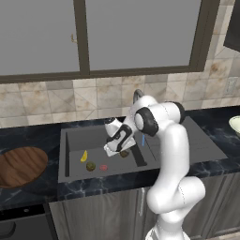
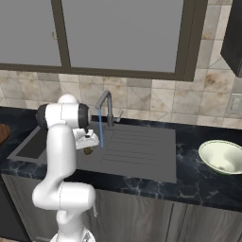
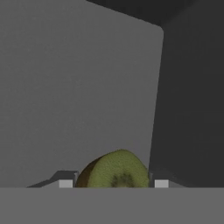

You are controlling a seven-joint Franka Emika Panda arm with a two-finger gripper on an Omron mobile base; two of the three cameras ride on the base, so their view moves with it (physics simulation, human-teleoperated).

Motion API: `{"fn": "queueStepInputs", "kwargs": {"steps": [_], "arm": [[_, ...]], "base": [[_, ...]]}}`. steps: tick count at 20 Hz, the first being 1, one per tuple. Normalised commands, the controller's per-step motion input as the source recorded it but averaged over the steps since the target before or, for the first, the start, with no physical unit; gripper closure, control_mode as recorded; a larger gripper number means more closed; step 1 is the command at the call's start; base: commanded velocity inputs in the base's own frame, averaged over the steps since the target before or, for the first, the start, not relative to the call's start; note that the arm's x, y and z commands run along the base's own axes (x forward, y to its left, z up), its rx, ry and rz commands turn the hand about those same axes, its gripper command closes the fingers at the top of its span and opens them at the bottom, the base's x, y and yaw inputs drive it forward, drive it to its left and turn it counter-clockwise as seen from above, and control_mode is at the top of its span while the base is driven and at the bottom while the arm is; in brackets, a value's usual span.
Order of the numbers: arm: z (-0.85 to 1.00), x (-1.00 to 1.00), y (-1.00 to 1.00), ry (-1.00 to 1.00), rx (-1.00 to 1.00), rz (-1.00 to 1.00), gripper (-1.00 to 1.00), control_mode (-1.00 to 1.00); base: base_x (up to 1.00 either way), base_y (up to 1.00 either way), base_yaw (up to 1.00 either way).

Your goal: Pick the kiwis from the sink and place them in one bowl. Place the lemon wedge in the other bowl. Then turn off the sink faucet.

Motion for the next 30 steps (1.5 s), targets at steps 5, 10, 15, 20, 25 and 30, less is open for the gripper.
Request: {"fn": "queueStepInputs", "kwargs": {"steps": [5, 10, 15, 20, 25, 30], "arm": [[0.74, -0.01, 0.21, 0.00, 0.00, 0.00, 1.00, -1.00], [0.69, -0.02, 0.28, 0.00, 0.00, 0.00, 1.00, -1.00], [0.60, -0.17, 0.30, -0.03, 0.00, 0.00, 1.00, -1.00], [0.63, -0.30, 0.17, -0.06, 0.02, -0.01, 1.00, -1.00], [0.64, -0.32, 0.21, 0.00, 0.04, 0.00, 1.00, -1.00], [0.50, -0.50, 0.33, -0.05, 0.05, 0.00, 1.00, -1.00]], "base": [[0.00, 0.00, 0.00], [0.00, 0.00, 0.00], [0.00, 0.00, 0.00], [0.00, 0.00, 0.00], [0.00, 0.00, 0.00], [0.00, 0.00, 0.00]]}}
